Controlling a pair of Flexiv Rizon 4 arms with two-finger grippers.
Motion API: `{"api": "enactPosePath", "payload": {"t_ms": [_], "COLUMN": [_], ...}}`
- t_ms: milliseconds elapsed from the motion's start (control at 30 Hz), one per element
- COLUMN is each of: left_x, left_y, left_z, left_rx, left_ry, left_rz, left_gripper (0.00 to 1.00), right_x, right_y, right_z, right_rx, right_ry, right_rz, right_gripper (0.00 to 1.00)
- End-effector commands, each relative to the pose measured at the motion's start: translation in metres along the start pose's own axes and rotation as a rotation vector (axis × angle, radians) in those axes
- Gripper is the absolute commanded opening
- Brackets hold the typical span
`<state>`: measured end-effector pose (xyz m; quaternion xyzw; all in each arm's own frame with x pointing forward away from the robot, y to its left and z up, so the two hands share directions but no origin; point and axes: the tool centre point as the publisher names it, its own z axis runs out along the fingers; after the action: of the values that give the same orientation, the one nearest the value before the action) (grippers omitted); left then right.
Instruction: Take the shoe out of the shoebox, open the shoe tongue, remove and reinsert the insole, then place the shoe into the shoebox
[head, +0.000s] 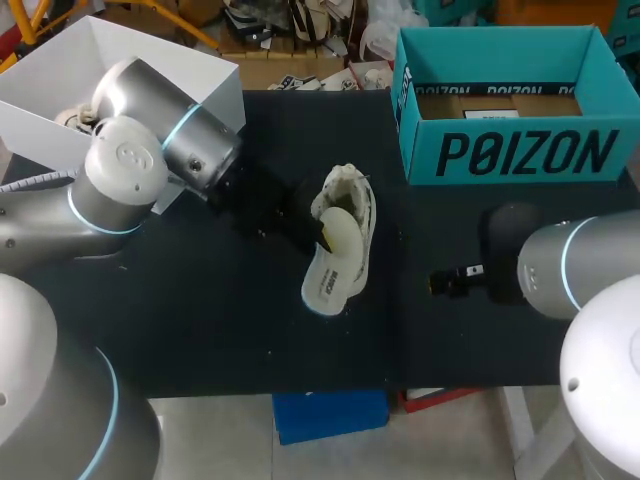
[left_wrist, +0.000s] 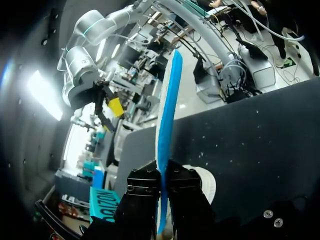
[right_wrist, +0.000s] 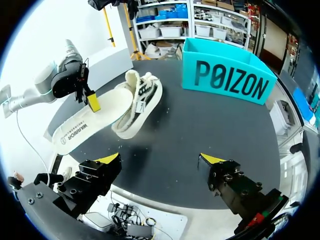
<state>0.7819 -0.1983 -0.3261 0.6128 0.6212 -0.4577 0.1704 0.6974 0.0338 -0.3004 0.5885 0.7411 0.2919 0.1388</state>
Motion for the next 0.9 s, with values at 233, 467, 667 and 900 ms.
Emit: {"api": "enactPosePath", "payload": {"t_ms": [233, 467, 667, 900], "left_x": [0.016, 0.023, 0.021, 0.021], "left_y": [-0.014, -0.013, -0.010, -0.010], "left_z": [0.007, 0.010, 0.011, 0.011], "left_rx": [-0.117, -0.044, 0.038, 0.038], "left_ry": [-0.006, -0.006, 0.008, 0.008], "left_rz": [-0.002, -0.019, -0.016, -0.016], "left_gripper": [0.00, 0.00, 0.00, 0.00], "right_x": [0.002, 0.002, 0.002, 0.002], "right_y": [-0.001, -0.001, -0.001, -0.001], "right_z": [0.001, 0.001, 0.001, 0.001], "right_rx": [-0.004, -0.004, -0.004, -0.004], "right_ry": [-0.003, -0.003, -0.003, -0.003], "right_rz": [0.001, 0.001, 0.001, 0.001], "right_gripper": [1.00, 1.00, 1.00, 1.00]}}
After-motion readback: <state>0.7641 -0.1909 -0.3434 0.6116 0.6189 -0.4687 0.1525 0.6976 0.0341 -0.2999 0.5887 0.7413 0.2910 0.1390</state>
